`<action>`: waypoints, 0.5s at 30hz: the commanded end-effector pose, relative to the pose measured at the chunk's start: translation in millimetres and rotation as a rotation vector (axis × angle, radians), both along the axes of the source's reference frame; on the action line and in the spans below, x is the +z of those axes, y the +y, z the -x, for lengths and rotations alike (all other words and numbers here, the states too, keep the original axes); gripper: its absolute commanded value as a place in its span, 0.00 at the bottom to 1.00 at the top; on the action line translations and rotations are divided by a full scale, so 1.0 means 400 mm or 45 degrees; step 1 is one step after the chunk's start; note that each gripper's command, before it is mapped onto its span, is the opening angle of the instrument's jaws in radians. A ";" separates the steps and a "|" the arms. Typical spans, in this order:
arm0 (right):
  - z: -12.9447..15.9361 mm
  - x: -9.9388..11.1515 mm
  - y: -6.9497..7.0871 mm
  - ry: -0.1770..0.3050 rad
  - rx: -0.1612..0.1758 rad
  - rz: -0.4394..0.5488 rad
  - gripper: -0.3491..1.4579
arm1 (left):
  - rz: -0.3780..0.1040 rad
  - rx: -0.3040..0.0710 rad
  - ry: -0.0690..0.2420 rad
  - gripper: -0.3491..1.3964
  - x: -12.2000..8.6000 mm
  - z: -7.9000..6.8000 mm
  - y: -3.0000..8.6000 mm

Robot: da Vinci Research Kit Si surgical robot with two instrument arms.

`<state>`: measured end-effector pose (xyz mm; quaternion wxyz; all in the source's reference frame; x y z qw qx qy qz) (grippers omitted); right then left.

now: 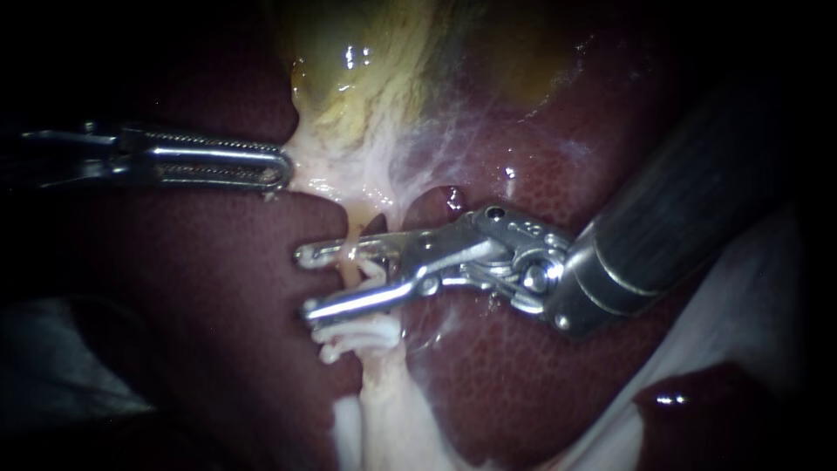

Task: Clipping third clip left tube

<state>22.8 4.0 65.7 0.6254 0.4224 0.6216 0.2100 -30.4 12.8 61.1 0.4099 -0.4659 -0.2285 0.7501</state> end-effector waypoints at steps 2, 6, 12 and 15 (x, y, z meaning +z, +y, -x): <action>0.0001 0.0004 0.0010 -0.026 0.029 -0.024 0.44 | 0.000 0.000 0.000 0.00 0.0000 0.0000 0.0000; 0.0008 0.0017 0.0031 -0.043 0.065 -0.067 0.44 | 0.000 0.000 0.000 0.00 0.0000 0.0001 0.0000; 0.0019 0.0029 0.0042 -0.056 0.080 -0.091 0.43 | 0.000 0.000 0.000 0.00 0.0000 0.0001 0.0000; 0.0021 0.0027 0.0040 -0.057 0.078 -0.098 0.40 | 0.000 0.000 0.000 0.00 0.0000 0.0000 0.0000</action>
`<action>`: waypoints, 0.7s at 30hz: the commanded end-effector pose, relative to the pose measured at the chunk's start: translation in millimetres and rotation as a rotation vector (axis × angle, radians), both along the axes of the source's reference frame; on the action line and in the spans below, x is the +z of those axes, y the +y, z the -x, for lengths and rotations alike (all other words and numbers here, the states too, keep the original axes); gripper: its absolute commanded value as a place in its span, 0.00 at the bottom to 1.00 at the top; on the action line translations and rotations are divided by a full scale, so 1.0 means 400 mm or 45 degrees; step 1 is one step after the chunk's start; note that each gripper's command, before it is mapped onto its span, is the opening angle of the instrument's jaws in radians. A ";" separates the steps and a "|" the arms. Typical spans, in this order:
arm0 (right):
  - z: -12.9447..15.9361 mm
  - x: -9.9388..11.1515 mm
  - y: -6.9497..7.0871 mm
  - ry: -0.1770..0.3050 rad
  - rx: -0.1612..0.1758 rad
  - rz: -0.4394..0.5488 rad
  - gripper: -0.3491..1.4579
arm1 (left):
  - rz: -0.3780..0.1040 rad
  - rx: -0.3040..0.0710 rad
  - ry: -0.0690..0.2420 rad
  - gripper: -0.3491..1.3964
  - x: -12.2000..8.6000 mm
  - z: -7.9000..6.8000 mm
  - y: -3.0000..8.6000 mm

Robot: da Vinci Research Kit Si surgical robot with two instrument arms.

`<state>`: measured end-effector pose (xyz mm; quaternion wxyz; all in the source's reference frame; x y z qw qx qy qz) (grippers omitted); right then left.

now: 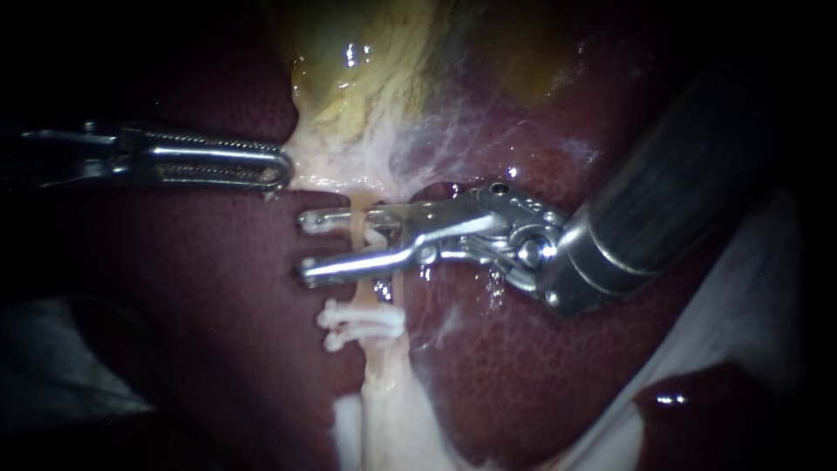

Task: Clipping third clip left tube

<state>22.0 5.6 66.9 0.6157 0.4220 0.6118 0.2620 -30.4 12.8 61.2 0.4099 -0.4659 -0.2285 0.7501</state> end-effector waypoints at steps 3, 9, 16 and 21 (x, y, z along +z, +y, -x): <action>0.0012 -0.0005 -0.0005 -0.002 -0.005 -0.015 0.32 | 0.000 0.000 0.000 0.00 0.0000 0.0000 0.0000; 0.0024 -0.0006 -0.0007 0.006 -0.021 -0.031 0.03 | 0.000 0.000 0.000 0.00 0.0000 0.0000 0.0000; 0.0025 -0.0002 -0.0008 0.006 -0.022 -0.030 0.00 | 0.000 0.000 0.000 0.00 0.0000 0.0000 0.0000; 0.0025 0.0001 -0.0009 -0.001 -0.037 -0.026 0.00 | 0.000 0.000 0.000 0.00 0.0000 0.0000 0.0000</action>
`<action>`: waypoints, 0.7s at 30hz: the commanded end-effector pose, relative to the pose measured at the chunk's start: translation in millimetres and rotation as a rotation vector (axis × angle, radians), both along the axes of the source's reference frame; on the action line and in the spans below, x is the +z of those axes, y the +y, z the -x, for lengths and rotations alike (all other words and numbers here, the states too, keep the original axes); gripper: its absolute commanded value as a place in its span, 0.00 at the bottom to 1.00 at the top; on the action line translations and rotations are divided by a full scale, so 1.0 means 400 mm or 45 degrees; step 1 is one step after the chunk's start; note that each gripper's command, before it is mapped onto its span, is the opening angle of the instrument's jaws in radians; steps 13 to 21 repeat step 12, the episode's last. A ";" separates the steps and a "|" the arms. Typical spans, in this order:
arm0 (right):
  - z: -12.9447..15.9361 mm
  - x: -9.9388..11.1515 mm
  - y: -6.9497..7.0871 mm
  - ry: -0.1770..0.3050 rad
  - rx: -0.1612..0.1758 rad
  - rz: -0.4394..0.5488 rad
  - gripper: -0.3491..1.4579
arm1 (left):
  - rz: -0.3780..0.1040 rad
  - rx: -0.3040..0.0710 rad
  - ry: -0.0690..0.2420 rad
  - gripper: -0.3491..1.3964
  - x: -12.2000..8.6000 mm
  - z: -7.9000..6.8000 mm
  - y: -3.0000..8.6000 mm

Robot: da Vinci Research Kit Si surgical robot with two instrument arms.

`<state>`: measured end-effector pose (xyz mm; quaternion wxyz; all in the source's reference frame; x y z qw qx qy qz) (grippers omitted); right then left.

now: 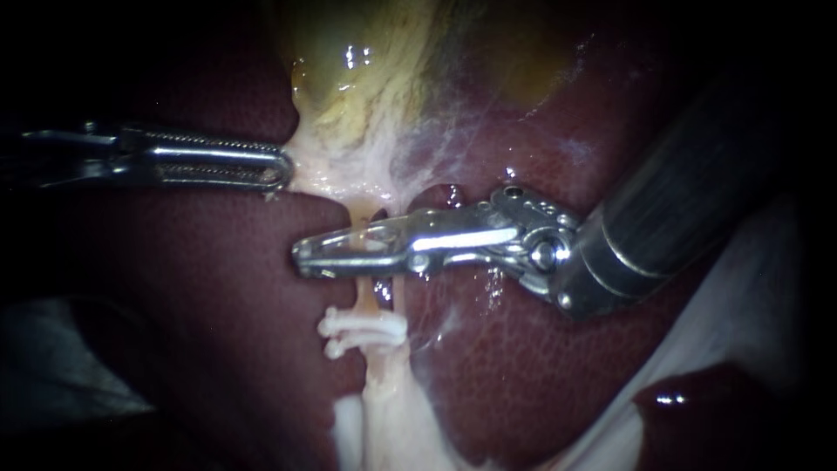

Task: Clipping third clip left tube

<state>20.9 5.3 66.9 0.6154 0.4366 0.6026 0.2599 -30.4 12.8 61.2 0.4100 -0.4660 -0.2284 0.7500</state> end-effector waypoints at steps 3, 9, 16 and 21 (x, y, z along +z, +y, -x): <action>0.0000 0.0000 -0.0001 0.001 -0.002 0.000 0.00 | 0.000 0.000 0.000 0.00 0.0000 0.0000 0.0000; 0.0000 0.0003 0.0001 0.001 -0.002 0.000 0.00 | 0.000 0.000 0.000 0.00 0.0000 0.0000 0.0000; 0.0001 0.0005 0.0001 0.000 -0.001 0.001 0.00 | 0.000 0.000 0.000 0.00 0.0000 0.0000 0.0000; 0.0001 0.0005 0.0001 0.000 -0.001 0.001 0.00 | 0.000 0.000 0.000 0.00 0.0000 0.0000 0.0000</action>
